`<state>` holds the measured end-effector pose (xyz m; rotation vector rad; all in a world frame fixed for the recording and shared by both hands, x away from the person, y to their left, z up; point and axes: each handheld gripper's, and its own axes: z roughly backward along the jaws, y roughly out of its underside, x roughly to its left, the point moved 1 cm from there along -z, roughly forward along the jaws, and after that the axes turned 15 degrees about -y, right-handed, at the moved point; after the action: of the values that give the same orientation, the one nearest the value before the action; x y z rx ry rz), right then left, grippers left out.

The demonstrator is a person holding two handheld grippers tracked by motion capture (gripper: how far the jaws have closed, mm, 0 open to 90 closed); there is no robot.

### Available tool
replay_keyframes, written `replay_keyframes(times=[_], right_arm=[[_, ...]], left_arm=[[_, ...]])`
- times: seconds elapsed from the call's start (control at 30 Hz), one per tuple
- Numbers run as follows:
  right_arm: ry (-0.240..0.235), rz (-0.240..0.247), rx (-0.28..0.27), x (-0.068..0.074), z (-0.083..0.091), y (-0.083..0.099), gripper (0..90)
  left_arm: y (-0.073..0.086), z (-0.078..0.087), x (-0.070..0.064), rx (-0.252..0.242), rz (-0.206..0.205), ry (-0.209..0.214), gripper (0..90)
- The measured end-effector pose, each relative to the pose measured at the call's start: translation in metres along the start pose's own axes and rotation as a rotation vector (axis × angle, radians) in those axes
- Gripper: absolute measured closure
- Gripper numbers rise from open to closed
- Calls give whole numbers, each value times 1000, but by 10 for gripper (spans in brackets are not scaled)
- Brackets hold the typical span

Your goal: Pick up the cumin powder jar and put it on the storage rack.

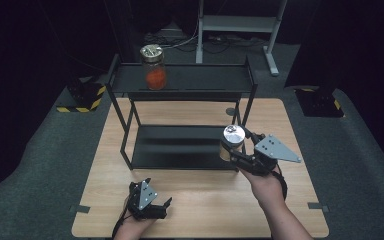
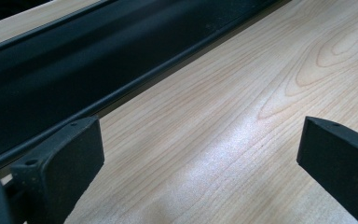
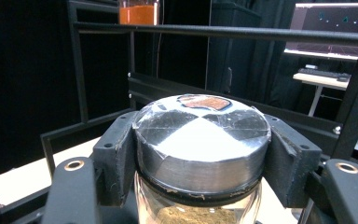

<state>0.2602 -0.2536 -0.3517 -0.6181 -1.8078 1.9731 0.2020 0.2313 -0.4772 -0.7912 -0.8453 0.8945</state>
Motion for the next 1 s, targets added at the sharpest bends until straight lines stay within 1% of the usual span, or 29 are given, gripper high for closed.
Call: replay_keyframes(times=[0.37, 0.8, 0.87, 1.0], right_arm=[[4, -9, -19, -8, -8, -14, 345], [7, 2, -49, -17, -17, -33, 345], [8, -2, -55, -18, -18, -36, 345], [11, 6, -67, -19, -20, -43, 346]], left_arm=[[0, 0, 1, 1, 1, 4, 9], [0, 0, 1, 0, 2, 4, 9], [0, 0, 1, 0, 3, 5, 9], [1, 0, 1, -2, 4, 5, 9]])
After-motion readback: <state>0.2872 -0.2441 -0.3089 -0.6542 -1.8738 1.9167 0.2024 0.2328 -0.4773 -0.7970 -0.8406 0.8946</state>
